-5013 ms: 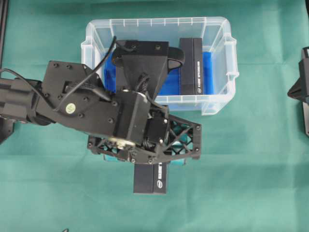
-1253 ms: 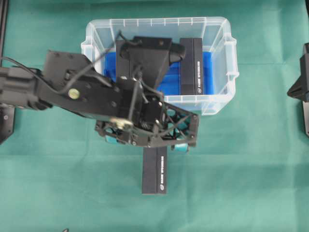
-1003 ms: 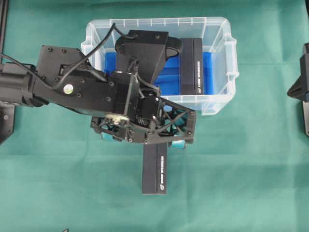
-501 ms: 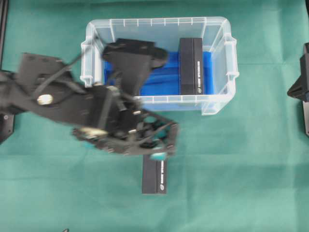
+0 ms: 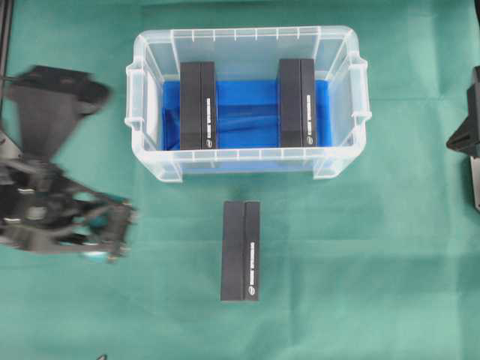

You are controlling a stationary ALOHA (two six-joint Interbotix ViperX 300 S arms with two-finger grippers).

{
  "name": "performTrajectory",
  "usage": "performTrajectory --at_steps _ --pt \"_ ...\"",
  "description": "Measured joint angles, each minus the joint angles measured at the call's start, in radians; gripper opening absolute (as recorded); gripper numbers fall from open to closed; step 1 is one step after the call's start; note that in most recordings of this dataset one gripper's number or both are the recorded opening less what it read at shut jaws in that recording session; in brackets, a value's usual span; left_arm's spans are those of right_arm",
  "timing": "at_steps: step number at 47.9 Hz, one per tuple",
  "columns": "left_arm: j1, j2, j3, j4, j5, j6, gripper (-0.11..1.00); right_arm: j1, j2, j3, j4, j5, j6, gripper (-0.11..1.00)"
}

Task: Take the box out of the case with the left arm.
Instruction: 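Lower the box onto the cloth and open the left gripper, then retract the left gripper away to the left side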

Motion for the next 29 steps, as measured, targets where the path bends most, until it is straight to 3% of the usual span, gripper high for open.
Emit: performTrajectory --at_steps 5,16,23,29 --pt "-0.014 -0.078 0.080 0.000 -0.018 -0.034 0.98 0.000 0.000 0.000 0.000 0.000 0.000 0.07" --pt "0.017 -0.183 0.179 0.002 -0.035 -0.028 0.98 0.000 0.000 -0.002 -0.002 0.008 -0.002 0.07" --pt "0.104 -0.219 0.209 0.002 -0.029 0.049 0.98 0.000 0.000 -0.006 -0.002 0.009 -0.002 0.07" --pt "0.212 -0.236 0.219 0.003 -0.017 0.163 0.98 0.000 0.000 -0.009 -0.002 0.011 0.000 0.07"
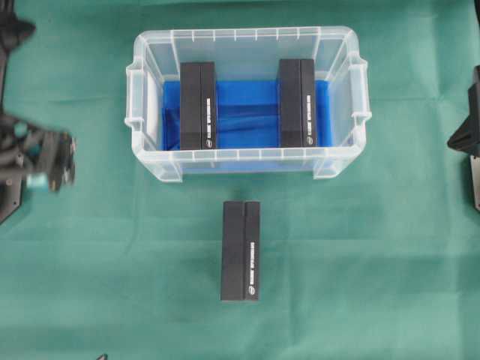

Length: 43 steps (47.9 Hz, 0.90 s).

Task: Take the box out of the case with the left arm.
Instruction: 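Retract the left gripper away to the left side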

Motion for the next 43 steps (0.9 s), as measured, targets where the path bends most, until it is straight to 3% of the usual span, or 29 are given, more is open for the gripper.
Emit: performTrajectory --at_steps 10,21,29,43 --pt "0.198 -0.005 0.002 -0.002 0.057 0.198 0.98 0.000 0.000 -0.002 0.000 0.002 0.002 0.07" --pt "0.380 -0.002 0.003 -0.002 0.080 0.348 0.98 0.000 0.000 -0.003 0.002 0.002 0.002 0.07" --pt "0.456 0.003 0.012 -0.003 0.072 0.394 0.98 0.000 0.002 -0.003 0.000 0.003 0.002 0.07" --pt "0.457 0.031 0.014 -0.003 0.023 0.402 0.98 0.000 0.000 -0.003 0.000 0.003 0.002 0.07"
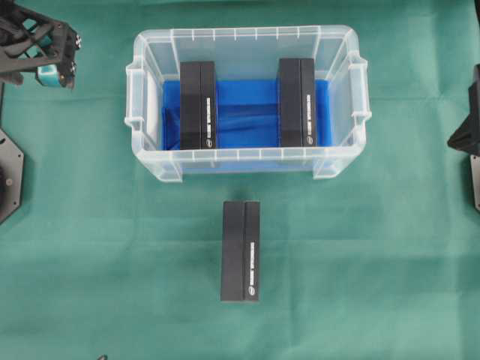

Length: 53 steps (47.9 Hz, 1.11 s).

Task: Take the box out of the case with the left arm.
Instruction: 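Retract the left gripper away to the left side, then move the left gripper over the left black box in the case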

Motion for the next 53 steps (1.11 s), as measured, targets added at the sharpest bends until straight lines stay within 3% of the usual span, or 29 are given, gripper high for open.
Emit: performTrajectory --at_steps 36,53 --pt "-0.017 0.025 -0.002 -0.005 -0.018 -0.011 0.98 0.000 0.000 0.000 0.000 0.000 -0.002 0.07" --pt "-0.052 0.216 -0.141 -0.011 -0.031 -0.032 0.98 0.000 0.000 0.000 0.000 0.000 -0.002 0.07"
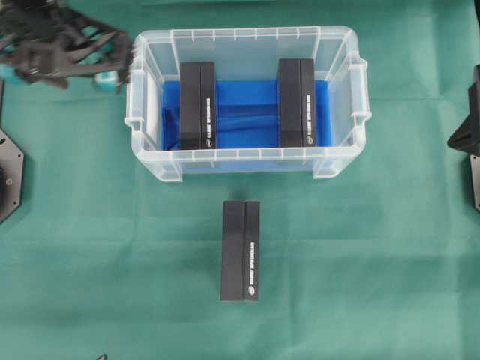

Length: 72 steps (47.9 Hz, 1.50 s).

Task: Take the box out of the case with the left arm.
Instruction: 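Move the left gripper over the left black box in the case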

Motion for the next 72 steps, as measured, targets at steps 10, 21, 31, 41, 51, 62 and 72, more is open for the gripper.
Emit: performTrajectory --at_steps 10,21,31,41,51,62,72 --pt "-0.003 0.135 -0.146 0.000 -0.005 0.005 0.98 0.000 0.000 0.000 0.000 0.003 0.002 0.07" --pt "-0.020 0.276 -0.311 -0.002 -0.006 0.006 0.98 0.000 -0.002 0.000 0.000 0.032 0.002 0.07" --pt "-0.032 0.376 -0.410 -0.002 -0.006 -0.002 0.98 0.000 -0.011 0.000 0.000 0.057 0.002 0.07" --pt "-0.034 0.402 -0.445 -0.002 0.003 -0.012 0.98 0.000 -0.020 -0.003 0.000 0.060 0.000 0.07" --pt "-0.034 0.402 -0.446 -0.002 0.012 -0.026 0.98 0.000 -0.023 -0.003 0.000 0.060 0.000 0.07" --pt "-0.035 0.400 -0.443 -0.002 0.015 -0.025 0.98 0.000 -0.023 -0.003 0.000 0.061 0.000 0.07" --pt "-0.034 0.402 -0.433 -0.002 0.015 -0.025 0.98 0.000 -0.023 -0.005 0.000 0.060 0.000 0.07"
